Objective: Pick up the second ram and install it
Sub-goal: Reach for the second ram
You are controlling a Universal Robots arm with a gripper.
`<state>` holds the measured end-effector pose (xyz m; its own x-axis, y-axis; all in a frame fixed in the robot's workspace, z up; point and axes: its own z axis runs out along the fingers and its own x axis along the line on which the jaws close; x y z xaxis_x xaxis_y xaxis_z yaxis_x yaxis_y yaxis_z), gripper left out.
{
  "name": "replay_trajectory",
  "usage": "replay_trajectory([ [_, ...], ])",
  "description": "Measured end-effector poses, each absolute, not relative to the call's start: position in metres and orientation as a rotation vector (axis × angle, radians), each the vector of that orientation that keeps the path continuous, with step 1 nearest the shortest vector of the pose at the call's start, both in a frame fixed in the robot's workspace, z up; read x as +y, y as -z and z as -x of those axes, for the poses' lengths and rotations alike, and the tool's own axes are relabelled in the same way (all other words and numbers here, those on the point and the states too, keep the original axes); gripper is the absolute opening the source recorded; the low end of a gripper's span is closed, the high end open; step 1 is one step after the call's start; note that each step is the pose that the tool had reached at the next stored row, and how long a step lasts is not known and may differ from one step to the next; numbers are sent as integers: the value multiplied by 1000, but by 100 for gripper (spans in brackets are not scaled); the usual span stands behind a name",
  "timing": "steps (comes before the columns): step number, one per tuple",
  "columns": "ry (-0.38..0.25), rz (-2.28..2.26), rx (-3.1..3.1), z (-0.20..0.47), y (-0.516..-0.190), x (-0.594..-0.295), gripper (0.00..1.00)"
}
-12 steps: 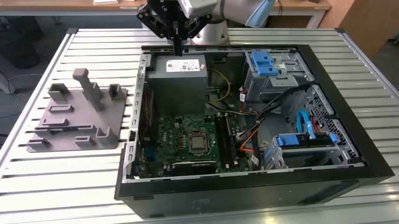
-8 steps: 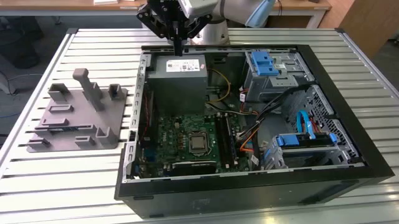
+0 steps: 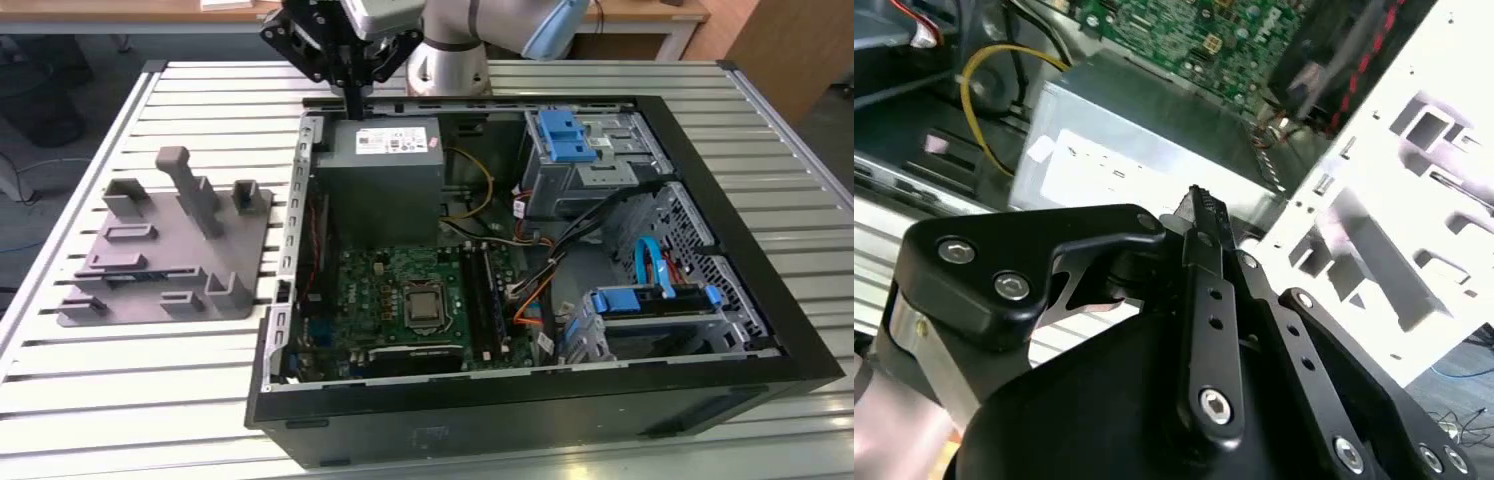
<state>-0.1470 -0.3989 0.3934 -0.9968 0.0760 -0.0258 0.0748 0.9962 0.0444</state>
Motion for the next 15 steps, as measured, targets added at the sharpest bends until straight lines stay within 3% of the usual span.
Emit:
replay_trajectory([
  [15,-68,-118,3109,205,-393,-399,10],
])
